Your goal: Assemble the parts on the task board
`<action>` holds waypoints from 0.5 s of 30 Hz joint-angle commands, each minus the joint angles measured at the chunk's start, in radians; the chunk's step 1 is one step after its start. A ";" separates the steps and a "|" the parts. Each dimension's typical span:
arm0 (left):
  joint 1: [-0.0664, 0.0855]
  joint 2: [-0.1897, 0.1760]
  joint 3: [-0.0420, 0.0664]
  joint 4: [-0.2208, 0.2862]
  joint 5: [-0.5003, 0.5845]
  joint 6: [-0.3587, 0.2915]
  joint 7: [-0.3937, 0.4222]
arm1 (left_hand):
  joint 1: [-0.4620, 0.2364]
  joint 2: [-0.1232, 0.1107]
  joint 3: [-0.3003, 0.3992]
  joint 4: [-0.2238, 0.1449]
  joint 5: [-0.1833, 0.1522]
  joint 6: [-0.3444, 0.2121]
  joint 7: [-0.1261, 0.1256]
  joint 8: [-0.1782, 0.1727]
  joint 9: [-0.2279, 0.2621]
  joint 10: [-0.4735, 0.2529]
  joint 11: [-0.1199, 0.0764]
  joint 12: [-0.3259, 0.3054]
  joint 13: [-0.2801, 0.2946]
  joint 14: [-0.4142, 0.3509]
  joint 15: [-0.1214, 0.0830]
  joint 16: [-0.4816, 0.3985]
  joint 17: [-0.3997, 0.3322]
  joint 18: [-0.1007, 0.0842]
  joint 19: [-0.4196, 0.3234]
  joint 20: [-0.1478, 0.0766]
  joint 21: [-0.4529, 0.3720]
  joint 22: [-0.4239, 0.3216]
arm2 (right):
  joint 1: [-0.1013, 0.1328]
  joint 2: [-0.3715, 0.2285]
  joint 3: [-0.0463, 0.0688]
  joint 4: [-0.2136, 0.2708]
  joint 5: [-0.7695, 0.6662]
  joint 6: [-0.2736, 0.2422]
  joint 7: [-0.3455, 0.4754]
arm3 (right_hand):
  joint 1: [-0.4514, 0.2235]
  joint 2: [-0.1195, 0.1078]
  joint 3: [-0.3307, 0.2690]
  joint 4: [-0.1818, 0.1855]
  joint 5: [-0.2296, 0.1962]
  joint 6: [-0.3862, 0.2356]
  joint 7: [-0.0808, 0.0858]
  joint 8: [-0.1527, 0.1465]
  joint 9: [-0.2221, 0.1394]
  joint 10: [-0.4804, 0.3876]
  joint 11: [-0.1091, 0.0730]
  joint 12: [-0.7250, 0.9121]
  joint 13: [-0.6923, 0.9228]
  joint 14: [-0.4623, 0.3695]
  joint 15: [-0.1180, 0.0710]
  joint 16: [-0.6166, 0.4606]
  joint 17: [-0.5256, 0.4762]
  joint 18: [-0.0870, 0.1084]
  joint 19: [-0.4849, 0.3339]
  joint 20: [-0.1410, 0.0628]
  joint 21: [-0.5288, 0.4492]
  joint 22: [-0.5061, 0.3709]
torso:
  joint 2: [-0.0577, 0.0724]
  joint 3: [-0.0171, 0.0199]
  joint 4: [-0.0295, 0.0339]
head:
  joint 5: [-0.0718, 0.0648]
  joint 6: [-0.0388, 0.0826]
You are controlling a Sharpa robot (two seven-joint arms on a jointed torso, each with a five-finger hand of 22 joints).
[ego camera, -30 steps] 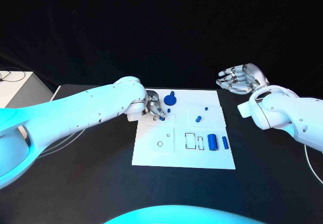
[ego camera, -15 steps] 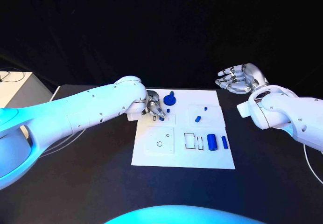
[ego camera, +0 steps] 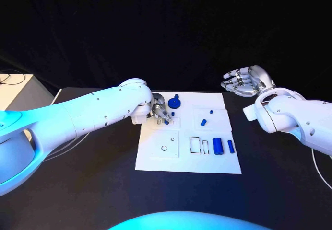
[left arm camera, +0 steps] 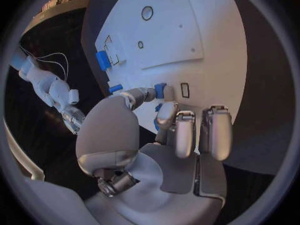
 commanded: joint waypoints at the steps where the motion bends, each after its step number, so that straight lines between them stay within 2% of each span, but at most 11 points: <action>1: -0.003 0.010 -0.001 -0.001 -0.002 0.017 0.002 | 0.003 0.011 0.172 -0.175 -0.001 0.027 -0.025 0.001 0.001 0.009 -0.001 0.007 0.003 0.106 -0.009 0.004 0.263 -0.008 0.008 0.000 0.005 0.065 | 0.000 0.000 0.000 0.002 -0.003 0.010 0.014 | -0.008 0.003 -0.006 -0.002 0.005 -0.001 0.009 -0.006 -0.001 -0.009 -0.001 -0.003 -0.002 -0.005 0.004 -0.006 -0.002 0.005 0.000 0.005 -0.005 -0.001 | 0.001 0.0002 -0.0010 | 0.000 -0.001; 15: -0.004 0.033 -0.006 -0.021 -0.013 0.006 0.003 | -0.010 0.034 0.147 -0.157 -0.022 0.029 -0.030 -0.003 0.005 0.013 -0.005 0.005 0.003 0.106 -0.012 0.004 0.263 -0.008 0.009 -0.003 0.003 0.064 | 0.000 -0.002 0.000 0.006 -0.003 0.012 0.015 | -0.008 0.003 -0.007 -0.002 0.006 -0.001 0.009 -0.006 -0.002 -0.010 0.000 -0.002 -0.001 -0.005 0.004 -0.007 -0.003 0.005 0.000 0.005 -0.005 -0.003 | 0.001 -0.0010 -0.0002 | -0.007 -0.003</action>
